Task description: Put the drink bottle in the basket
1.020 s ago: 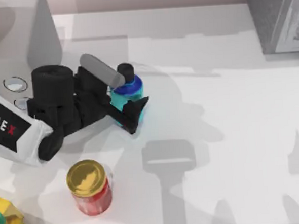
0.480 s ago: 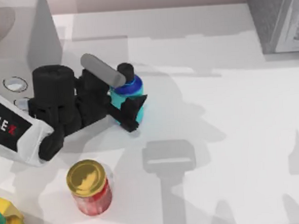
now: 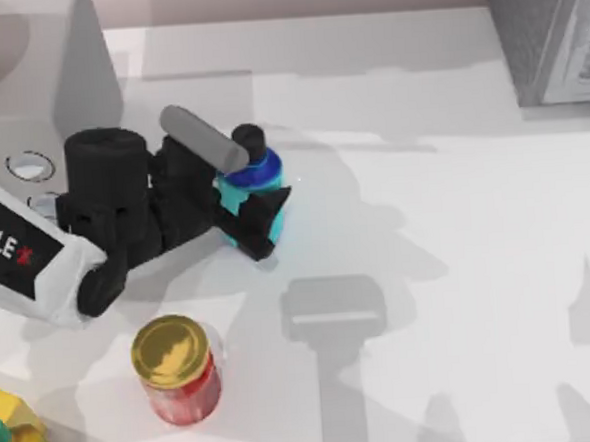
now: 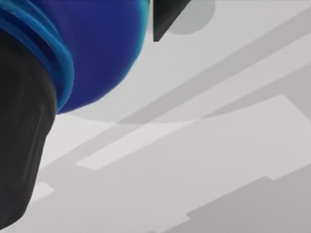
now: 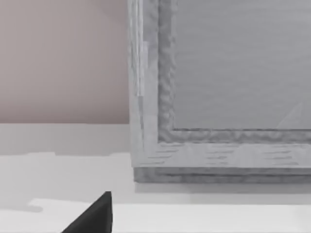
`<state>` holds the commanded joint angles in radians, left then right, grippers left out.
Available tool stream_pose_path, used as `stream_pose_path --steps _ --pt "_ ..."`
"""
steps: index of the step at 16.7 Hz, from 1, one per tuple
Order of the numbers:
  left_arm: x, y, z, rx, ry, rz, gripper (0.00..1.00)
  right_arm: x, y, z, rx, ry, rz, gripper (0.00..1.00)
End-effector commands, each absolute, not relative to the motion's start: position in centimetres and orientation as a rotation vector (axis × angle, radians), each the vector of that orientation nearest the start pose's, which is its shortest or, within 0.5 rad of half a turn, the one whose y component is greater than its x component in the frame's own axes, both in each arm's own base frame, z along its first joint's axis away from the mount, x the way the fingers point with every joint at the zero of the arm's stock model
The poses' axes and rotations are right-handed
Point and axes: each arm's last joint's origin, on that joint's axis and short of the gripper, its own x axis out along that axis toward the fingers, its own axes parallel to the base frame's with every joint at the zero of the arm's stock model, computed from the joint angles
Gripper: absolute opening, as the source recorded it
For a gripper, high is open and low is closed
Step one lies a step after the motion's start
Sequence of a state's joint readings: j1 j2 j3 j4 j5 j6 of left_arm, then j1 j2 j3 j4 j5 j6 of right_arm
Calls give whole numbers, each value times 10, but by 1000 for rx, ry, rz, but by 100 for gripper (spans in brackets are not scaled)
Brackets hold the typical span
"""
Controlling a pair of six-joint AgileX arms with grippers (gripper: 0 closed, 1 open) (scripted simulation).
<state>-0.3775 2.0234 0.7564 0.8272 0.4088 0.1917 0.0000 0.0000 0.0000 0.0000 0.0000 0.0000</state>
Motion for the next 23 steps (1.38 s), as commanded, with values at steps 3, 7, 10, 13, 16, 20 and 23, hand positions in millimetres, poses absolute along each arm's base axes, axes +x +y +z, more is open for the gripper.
stream_pose_path --steps 3,7,10,13,16,20,23 --pt "332 -142 86 159 355 -796 0 106 -1 160 0 0 0 100" --pt "330 -137 100 184 368 -843 0 106 -1 160 0 0 0 100" --pt "327 -119 121 214 404 -895 0 106 -1 160 0 0 0 100" --pt "319 -90 150 236 445 -942 0 106 -1 160 0 0 0 100" --pt "302 -51 184 245 465 -975 0 106 -1 160 0 0 0 100" --pt "261 3 228 234 456 -974 0 106 -1 160 0 0 0 100" --pt "220 35 253 208 435 -937 0 106 -1 160 0 0 0 100"
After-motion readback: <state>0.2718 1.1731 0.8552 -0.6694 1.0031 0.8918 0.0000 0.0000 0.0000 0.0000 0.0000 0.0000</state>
